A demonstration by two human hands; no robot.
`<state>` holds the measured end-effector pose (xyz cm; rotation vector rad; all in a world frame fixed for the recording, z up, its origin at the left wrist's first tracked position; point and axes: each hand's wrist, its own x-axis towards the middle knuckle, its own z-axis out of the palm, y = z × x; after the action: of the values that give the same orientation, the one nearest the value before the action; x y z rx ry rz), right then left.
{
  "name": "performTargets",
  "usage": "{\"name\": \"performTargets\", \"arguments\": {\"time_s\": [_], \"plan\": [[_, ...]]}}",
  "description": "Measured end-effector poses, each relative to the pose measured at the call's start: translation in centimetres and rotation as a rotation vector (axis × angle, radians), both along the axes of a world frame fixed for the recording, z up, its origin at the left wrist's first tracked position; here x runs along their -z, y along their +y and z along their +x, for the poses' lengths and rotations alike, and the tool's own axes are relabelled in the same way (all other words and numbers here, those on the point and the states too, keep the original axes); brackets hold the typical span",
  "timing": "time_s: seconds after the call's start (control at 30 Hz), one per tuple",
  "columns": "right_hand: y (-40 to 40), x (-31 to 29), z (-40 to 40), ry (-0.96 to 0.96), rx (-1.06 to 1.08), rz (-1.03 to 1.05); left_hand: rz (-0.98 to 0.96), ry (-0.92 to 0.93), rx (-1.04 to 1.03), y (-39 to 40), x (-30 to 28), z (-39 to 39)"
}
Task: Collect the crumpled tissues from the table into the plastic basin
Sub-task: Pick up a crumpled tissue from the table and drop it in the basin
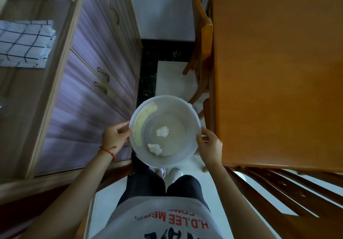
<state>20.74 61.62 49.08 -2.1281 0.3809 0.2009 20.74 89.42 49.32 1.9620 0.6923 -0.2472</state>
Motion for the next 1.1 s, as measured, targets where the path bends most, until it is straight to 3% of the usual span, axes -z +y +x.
{"name": "performTargets", "arguments": {"time_s": [0.33,1.1], "plan": [[-1.0,0.6,-5.4,0.046,0.046,0.006,-0.039,0.033,0.066,-0.8,-0.2,-4.1],[4.3,0.8,-23.8,0.097,0.693,0.020,-0.137,0.094,0.492,-2.0,0.0,-7.6]]}}
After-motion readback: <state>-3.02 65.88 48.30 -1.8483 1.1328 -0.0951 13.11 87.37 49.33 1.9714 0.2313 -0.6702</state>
